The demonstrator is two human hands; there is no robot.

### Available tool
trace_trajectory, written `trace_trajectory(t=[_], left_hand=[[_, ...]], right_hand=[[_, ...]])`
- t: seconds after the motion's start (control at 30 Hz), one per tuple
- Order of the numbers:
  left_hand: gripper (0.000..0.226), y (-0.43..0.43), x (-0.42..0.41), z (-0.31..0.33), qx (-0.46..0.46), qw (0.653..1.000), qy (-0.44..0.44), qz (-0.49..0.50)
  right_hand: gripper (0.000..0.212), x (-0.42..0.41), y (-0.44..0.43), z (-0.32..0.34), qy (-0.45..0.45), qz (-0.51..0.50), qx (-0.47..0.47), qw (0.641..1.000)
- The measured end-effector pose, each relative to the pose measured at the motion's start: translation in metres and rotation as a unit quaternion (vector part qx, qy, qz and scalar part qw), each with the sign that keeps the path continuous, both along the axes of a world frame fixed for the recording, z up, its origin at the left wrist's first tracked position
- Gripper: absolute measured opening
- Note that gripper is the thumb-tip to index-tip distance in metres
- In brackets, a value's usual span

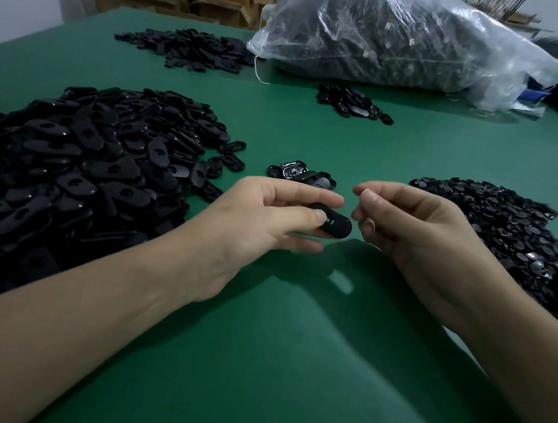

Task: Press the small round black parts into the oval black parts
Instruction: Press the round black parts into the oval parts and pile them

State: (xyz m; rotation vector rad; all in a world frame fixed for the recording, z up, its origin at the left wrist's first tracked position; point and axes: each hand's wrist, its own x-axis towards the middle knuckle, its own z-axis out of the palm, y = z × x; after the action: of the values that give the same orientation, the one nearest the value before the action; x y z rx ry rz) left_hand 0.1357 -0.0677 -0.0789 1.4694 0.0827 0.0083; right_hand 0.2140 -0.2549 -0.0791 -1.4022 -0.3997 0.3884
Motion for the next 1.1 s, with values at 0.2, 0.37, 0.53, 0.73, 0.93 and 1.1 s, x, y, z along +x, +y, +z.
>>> trace_trajectory(t=[0.2,0.37,0.53,0.73,0.93,1.1], left_hand=[[0.025,-0.001,-0.001,0.000,-0.035,0.999,-0.019,-0.017],[0.025,-0.002,-0.001,-0.004,-0.017,0.999,-0.043,-0.010],[0.024,-0.001,0.000,-0.007,-0.015,0.998,-0.058,0.015],[0.022,0.002,0.001,-0.010,0.041,0.994,-0.082,0.056],[0.024,0.002,0.003,-0.013,0.056,0.992,-0.084,0.072],[0.024,0.003,0.005,-0.014,0.049,0.993,-0.083,0.073]], right_hand=[[0.018,0.000,-0.001,0.002,0.010,0.026,0.001,1.000],[0.019,-0.002,0.000,0.002,0.019,0.041,-0.005,0.999],[0.022,-0.004,0.001,0.003,0.015,0.038,-0.005,0.999],[0.027,-0.003,0.000,0.005,0.025,0.029,-0.013,0.999],[0.027,-0.003,0.001,0.006,0.036,0.037,-0.010,0.999],[0.023,-0.005,0.001,0.006,0.047,0.038,-0.010,0.998]])
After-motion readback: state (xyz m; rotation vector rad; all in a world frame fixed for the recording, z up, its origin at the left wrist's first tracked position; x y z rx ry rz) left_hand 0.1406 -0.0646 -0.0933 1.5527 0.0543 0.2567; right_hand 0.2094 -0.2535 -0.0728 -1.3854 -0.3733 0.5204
